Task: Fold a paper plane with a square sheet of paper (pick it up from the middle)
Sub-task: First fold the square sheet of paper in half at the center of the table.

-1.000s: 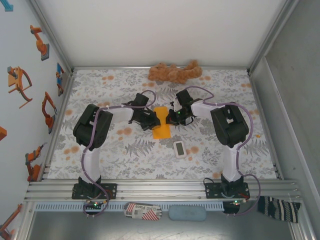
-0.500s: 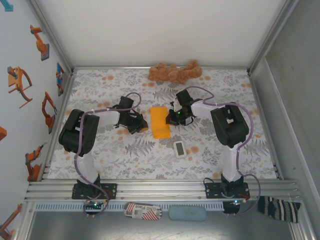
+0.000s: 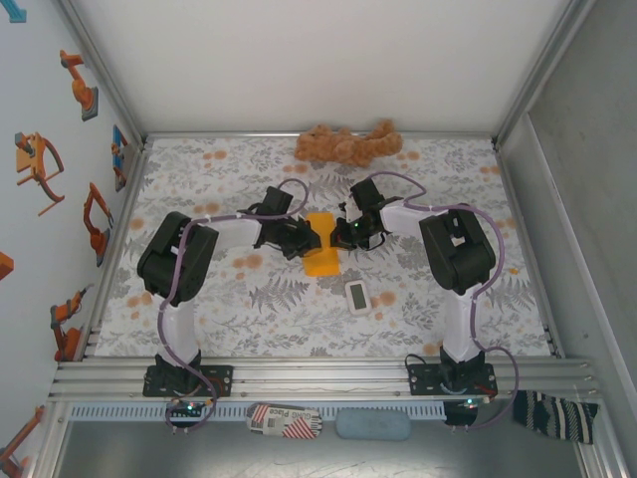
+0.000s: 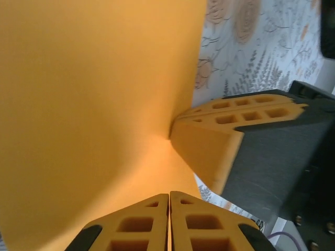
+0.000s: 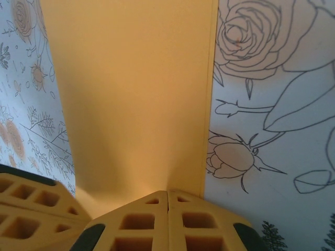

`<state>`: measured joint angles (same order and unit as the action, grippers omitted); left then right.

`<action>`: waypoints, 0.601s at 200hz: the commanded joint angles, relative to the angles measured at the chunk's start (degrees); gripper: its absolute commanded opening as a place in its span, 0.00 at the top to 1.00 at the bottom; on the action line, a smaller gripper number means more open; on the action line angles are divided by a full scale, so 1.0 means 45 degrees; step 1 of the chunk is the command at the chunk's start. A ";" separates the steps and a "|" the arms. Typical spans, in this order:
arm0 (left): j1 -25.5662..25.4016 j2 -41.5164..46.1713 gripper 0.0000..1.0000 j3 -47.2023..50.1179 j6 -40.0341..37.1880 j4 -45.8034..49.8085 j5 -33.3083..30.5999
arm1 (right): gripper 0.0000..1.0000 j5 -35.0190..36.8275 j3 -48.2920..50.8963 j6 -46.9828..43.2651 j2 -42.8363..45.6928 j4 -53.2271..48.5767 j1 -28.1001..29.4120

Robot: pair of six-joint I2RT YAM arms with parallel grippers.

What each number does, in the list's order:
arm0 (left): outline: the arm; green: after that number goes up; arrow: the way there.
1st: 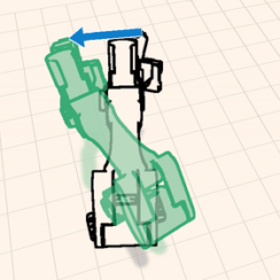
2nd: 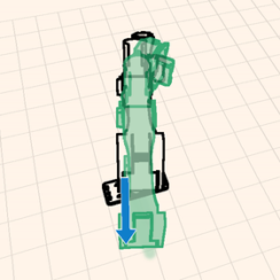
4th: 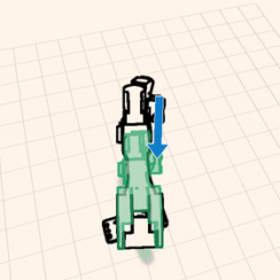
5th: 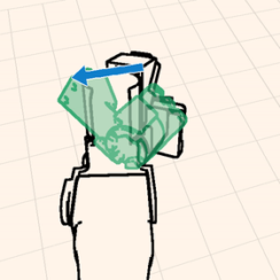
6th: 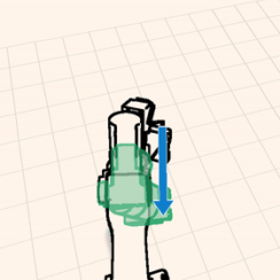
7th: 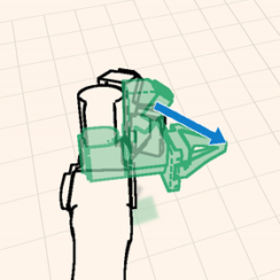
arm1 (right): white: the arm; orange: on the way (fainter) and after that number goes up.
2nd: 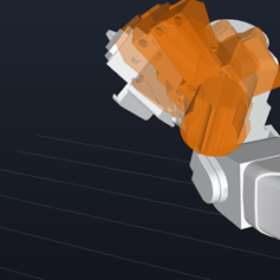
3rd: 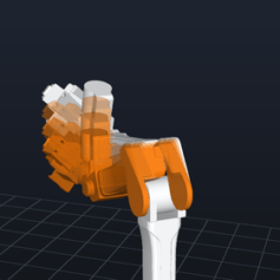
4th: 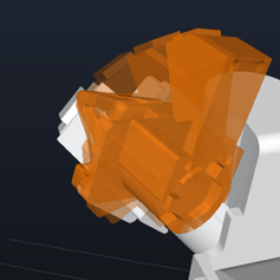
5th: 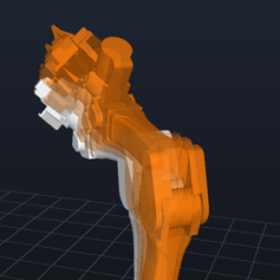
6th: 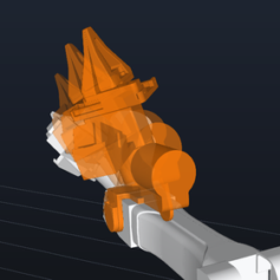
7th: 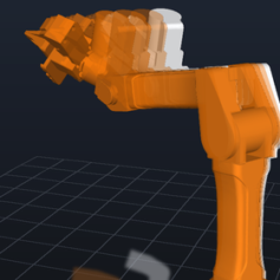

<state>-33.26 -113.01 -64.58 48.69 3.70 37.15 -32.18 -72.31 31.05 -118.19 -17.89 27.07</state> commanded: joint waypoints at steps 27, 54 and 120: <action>0.0178 0.0117 0.89 0.1473 -0.0651 0.0390 -0.0130 | 1.00 0.3169 0.1101 0.0041 -0.1878 -0.1591 0.0000; 0.0463 0.0853 0.89 0.2847 -0.1086 0.0646 -0.0275 | 1.00 0.3168 0.1070 0.0039 -0.1904 -0.1599 0.0000; 0.0832 0.3358 0.90 0.3501 -0.1120 0.1539 -0.0693 | 1.00 0.3248 0.1188 0.0107 -0.1805 -0.1476 0.0000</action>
<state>-28.97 -101.01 -46.76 44.84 5.45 35.77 -32.18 -71.99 31.16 -118.26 -17.50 27.07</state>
